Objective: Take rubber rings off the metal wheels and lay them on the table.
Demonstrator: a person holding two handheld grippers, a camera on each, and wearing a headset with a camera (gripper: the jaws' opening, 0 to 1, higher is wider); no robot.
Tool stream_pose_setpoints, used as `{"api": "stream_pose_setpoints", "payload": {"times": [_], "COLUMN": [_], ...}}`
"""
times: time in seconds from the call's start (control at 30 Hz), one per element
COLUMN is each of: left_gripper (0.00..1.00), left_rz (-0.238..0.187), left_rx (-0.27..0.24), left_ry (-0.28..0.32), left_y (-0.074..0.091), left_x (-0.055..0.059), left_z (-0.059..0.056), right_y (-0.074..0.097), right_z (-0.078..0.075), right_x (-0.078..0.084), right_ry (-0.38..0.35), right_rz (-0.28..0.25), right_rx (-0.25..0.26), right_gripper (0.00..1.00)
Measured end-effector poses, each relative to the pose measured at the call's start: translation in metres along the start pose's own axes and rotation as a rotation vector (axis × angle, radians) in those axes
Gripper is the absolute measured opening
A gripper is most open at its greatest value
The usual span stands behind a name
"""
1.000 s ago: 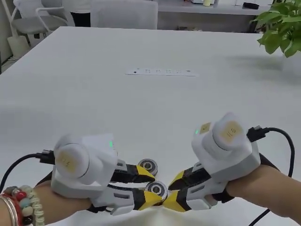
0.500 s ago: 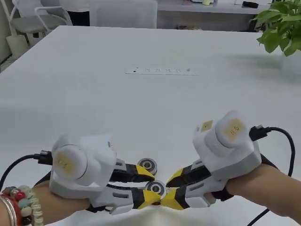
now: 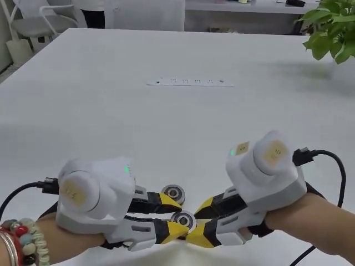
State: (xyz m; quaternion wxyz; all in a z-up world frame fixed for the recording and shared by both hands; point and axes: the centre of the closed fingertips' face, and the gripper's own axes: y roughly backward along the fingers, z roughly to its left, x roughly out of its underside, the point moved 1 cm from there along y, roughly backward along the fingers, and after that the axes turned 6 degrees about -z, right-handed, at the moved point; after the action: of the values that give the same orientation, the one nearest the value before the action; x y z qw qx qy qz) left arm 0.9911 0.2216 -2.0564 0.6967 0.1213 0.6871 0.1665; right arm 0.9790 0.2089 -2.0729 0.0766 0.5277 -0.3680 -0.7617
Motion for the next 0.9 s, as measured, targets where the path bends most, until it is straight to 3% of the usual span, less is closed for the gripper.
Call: {"api": "stream_pose_setpoints", "payload": {"times": [0.9], "left_gripper": [0.09], "left_rz": [-0.011], "left_rx": [0.017], "left_ry": [-0.018], "left_y": [-0.0003], "left_x": [0.0004], "left_z": [-0.0035], "right_y": [-0.001], "right_z": [-0.0018], "right_x": [0.0037], "right_ry": [0.033], "right_rz": [0.018], "right_rx": [0.008], "right_gripper": [0.18]}}
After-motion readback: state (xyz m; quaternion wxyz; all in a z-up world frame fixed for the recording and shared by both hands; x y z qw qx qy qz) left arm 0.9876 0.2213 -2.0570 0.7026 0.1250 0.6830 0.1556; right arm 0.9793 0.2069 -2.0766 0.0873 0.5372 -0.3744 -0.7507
